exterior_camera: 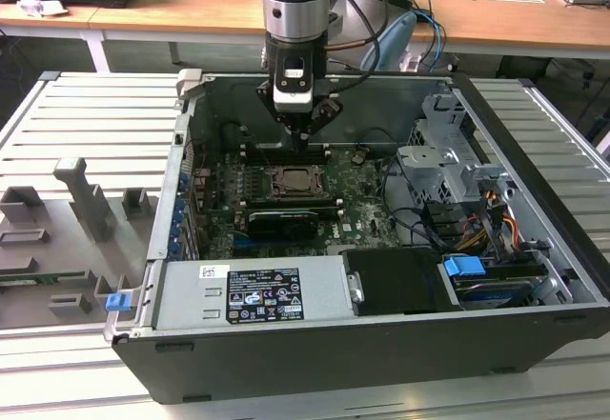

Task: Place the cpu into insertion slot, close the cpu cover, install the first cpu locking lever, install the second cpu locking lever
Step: 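Install the first cpu locking lever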

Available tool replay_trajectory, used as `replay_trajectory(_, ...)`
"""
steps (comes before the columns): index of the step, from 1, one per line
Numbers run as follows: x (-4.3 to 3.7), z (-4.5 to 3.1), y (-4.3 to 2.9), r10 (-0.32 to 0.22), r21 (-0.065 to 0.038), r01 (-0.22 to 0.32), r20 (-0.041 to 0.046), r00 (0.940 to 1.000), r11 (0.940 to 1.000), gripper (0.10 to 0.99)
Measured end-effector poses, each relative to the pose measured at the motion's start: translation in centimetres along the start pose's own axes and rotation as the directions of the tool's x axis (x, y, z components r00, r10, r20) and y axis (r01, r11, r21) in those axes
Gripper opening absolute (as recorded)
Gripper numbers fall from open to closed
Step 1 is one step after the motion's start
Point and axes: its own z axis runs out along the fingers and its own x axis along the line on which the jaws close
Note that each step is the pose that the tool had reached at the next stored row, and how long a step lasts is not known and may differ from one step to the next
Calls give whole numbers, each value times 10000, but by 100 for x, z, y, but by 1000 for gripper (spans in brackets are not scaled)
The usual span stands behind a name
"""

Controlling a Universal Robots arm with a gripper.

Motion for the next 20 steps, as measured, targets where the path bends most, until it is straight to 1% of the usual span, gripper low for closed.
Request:
replay_trajectory(3,0,0,0,-603,-46,603,-21,9982,9982,106)
replay_trajectory(4,0,1,0,-890,-68,890,-29,9960,9960,106)
replay_trajectory(6,0,0,0,-1191,-92,1191,-38,9929,9928,106)
replay_trajectory(7,0,1,0,-1483,-116,1483,-46,9889,9889,106)
replay_trajectory(8,-3,3,2,-1828,-140,1827,-63,9831,9831,106)
replay_trajectory(10,-15,4,11,-2008,-115,2006,-156,9795,9796,106)
replay_trajectory(12,-27,5,20,-2144,-63,2143,-302,9763,9767,106)
replay_trajectory(13,-45,7,31,-2184,5,2187,-472,9747,9758,106)
replay_trajectory(15,-66,9,46,-2199,88,2210,-672,9732,9752,106)
replay_trajectory(16,-82,10,58,-2208,144,2226,-807,9720,9748,106)
replay_trajectory(17,-93,11,65,-2213,179,2238,-892,9711,9745,106)
replay_trajectory(18,-114,13,80,-2214,251,2252,-1066,9693,9740,106)
replay_trajectory(20,-131,15,93,-2208,311,2260,-1209,9678,9736,106)
